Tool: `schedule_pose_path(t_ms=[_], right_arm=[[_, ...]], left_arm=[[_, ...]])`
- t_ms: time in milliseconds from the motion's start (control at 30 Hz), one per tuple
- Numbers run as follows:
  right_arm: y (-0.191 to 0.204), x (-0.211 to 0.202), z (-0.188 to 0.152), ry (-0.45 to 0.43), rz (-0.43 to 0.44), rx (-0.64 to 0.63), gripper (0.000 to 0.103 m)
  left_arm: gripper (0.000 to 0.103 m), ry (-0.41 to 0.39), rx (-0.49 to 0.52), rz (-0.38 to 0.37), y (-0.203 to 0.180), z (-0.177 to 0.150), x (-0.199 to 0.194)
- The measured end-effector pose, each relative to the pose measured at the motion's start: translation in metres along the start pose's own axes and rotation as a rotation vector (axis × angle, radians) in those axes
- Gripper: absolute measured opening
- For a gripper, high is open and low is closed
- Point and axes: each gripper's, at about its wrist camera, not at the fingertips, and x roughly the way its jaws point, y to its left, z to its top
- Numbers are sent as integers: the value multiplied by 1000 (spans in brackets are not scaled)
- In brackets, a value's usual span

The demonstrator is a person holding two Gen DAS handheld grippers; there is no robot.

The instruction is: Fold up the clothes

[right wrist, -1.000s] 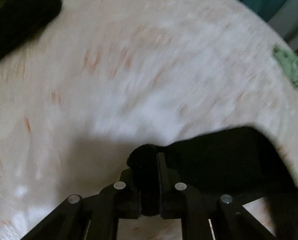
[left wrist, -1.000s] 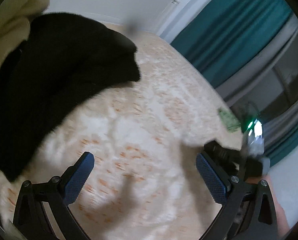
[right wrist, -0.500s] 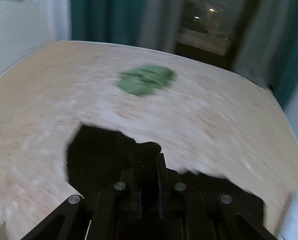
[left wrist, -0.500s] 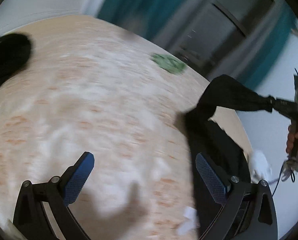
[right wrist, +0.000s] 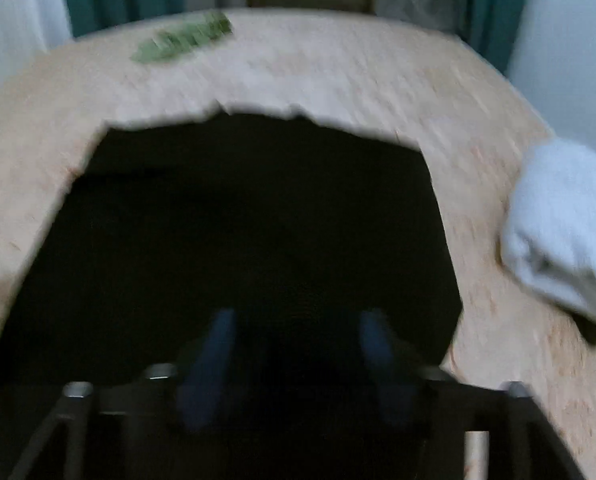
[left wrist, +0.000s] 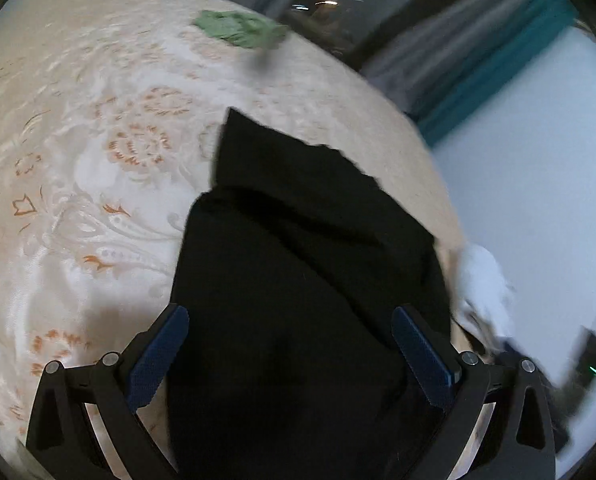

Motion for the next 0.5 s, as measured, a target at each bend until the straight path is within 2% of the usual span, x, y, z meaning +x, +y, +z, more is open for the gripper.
schedule_pose_path(t_ms=[33, 67, 133, 200, 233, 300, 400, 433, 500], right_arm=[[-1, -8, 9, -52, 36, -18, 91], [-2, -13, 18, -96, 74, -39, 94], [0, -6, 44, -115, 170, -97, 97], [4, 21, 67, -56, 281, -159, 97], [6, 37, 76, -19, 305, -186, 97], [11, 74, 88, 64, 291, -227, 96], [2, 132, 92, 223, 191, -195, 93], [-4, 143, 88, 260, 167, -170, 86], [-12, 146, 78, 295, 140, -142, 80]], left_arm=[[103, -17, 23, 52, -5, 0, 6], [103, -32, 66, 112, -9, -3, 11], [103, -21, 147, 233, -13, -12, 24], [103, 41, 188, 288, -10, -24, 39], [103, 82, 194, 300, -6, -30, 47], [103, 157, 221, 330, 2, -44, 62], [103, 118, 359, 366, -6, -53, 62], [103, 120, 381, 370, -7, -54, 62], [103, 141, 371, 348, -3, -50, 61]])
